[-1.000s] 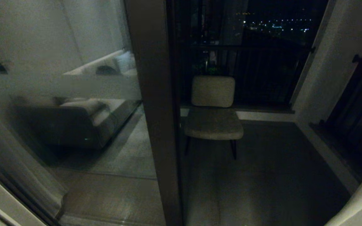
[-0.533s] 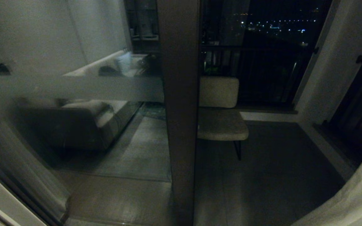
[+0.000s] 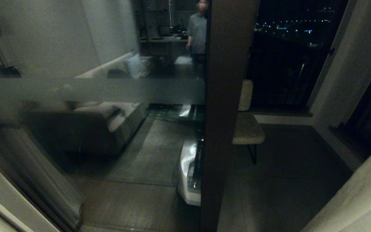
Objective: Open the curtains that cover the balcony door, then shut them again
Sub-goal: Close the inner curtains on both sides
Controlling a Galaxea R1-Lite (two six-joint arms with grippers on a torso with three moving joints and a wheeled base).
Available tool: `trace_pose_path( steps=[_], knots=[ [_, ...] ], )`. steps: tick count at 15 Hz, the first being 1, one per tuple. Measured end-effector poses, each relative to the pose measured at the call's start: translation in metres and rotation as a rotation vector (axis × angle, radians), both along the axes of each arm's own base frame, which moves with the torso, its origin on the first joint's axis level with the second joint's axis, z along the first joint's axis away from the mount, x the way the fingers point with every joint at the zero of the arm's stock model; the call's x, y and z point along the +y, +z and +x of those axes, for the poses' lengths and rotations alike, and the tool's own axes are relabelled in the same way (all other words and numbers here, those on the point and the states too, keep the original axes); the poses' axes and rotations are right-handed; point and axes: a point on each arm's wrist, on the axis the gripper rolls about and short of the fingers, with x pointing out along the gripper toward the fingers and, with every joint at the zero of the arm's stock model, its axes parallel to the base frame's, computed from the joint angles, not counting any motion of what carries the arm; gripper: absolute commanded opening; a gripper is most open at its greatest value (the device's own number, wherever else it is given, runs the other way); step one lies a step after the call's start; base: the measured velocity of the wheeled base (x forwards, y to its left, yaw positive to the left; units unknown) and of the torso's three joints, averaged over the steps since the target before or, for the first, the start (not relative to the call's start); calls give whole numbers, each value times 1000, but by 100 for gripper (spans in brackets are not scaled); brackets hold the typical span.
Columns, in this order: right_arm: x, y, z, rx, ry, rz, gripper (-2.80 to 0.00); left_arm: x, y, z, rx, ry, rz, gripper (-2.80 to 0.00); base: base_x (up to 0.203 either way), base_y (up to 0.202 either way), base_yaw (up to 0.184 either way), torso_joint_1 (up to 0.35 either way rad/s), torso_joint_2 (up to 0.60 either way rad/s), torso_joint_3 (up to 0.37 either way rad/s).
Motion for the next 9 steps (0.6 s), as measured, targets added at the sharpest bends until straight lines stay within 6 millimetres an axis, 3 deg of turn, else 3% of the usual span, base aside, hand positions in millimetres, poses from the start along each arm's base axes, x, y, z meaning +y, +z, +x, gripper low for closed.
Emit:
trace_pose_path(
  steps=[9],
  knots=[
    [0,1,0,-2,0,-2,-280,0,0,0,0,1,3,-280,0,192,1,1,2,4]
  ],
)
